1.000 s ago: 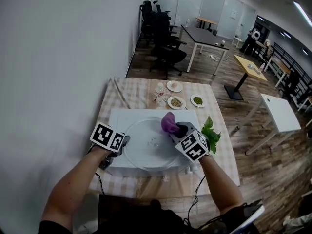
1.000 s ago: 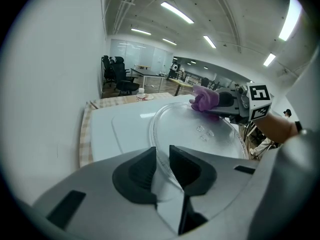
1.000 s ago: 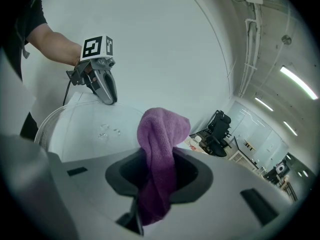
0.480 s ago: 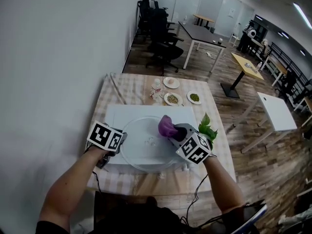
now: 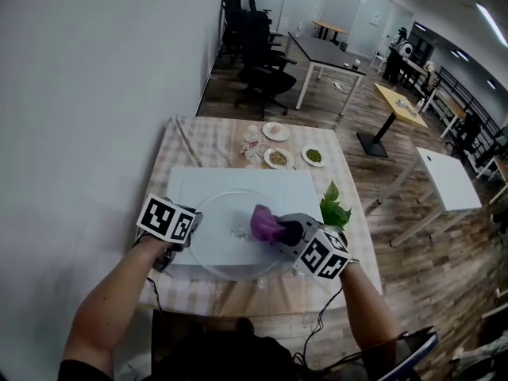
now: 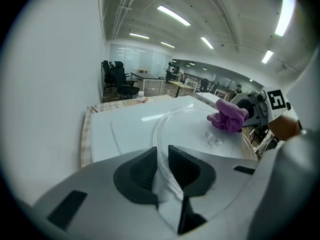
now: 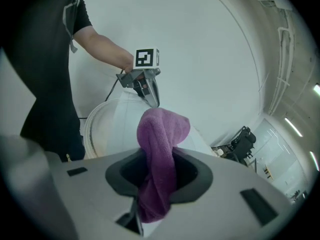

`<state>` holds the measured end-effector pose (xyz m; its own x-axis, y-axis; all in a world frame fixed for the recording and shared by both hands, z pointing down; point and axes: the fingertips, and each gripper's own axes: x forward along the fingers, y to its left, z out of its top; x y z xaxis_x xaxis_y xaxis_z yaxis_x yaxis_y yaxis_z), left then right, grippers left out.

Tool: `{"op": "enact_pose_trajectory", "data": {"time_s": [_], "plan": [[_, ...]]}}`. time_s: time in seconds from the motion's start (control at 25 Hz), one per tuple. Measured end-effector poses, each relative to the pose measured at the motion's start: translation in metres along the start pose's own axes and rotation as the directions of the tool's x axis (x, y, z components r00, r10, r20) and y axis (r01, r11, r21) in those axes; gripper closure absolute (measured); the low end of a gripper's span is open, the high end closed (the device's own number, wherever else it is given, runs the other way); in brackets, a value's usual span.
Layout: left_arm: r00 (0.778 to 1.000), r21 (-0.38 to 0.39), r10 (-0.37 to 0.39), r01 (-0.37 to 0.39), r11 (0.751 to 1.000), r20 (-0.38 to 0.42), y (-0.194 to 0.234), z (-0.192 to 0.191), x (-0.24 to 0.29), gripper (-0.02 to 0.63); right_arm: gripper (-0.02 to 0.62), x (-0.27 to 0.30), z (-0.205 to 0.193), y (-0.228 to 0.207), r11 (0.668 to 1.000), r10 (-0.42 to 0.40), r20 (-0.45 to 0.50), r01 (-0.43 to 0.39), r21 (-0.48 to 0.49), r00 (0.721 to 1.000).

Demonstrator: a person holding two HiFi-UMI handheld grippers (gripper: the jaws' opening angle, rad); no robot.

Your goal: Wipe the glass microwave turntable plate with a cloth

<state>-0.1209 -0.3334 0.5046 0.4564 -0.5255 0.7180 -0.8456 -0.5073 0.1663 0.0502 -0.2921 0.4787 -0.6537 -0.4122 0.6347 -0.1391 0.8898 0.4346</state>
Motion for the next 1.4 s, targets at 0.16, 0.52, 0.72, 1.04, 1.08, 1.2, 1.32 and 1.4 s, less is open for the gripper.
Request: {"op": "enact_pose_trajectory", "data": {"time_s": [0.16, 0.52, 0.72, 1.04, 1.08, 1.2, 1.32, 1.4], "plan": [[1.0, -0.018, -0.009, 0.009, 1.0, -0.001, 0.001, -0.001, 0.003, 0.531, 0.479, -0.004, 0.004, 0.016, 0.995, 0.102, 0.033, -0.102, -0.012, 0.994], [1.0, -0.039, 0.0, 0.0, 0.999, 0.005, 0.007, 0.002, 0.005, 0.534, 0.477, -0.011, 0.017, 0.042, 0.971, 0.236, 0.05, -0.234, -0.043, 0.971], [1.0, -0.041, 0.008, -0.007, 0.999, 0.008, 0.008, 0.003, 0.005, 0.535, 0.477, -0.02, 0.025, 0.063, 0.941, 0.337, 0.073, -0.335, -0.042, 0.939], [1.0, -0.045, 0.021, -0.02, 0.999, 0.014, 0.009, 0.004, 0.006, 0.535, 0.477, 0.0, 0.032, 0.017, 0.957, 0.272, 0.1, -0.28, 0.072, 0.957], [1.0, -0.045, 0.025, -0.024, 0.999, 0.015, 0.009, 0.004, 0.006, 0.535, 0.477, 0.009, 0.032, 0.003, 0.966, 0.227, 0.087, -0.236, 0.109, 0.97], [0.999, -0.048, 0.029, -0.028, 0.998, 0.017, 0.011, 0.004, 0.006, 0.535, 0.477, 0.042, 0.027, -0.031, 0.979, 0.106, 0.011, -0.107, 0.175, 0.994], [1.0, -0.051, 0.023, -0.022, 0.998, 0.014, 0.01, 0.005, 0.005, 0.535, 0.477, 0.065, 0.029, -0.055, 0.984, 0.018, -0.048, -0.009, 0.177, 0.999], [1.0, -0.054, 0.02, -0.02, 0.998, 0.01, 0.01, 0.005, 0.005, 0.535, 0.477, 0.077, 0.03, -0.06, 0.988, 0.002, -0.084, 0.011, 0.153, 0.996]]}}
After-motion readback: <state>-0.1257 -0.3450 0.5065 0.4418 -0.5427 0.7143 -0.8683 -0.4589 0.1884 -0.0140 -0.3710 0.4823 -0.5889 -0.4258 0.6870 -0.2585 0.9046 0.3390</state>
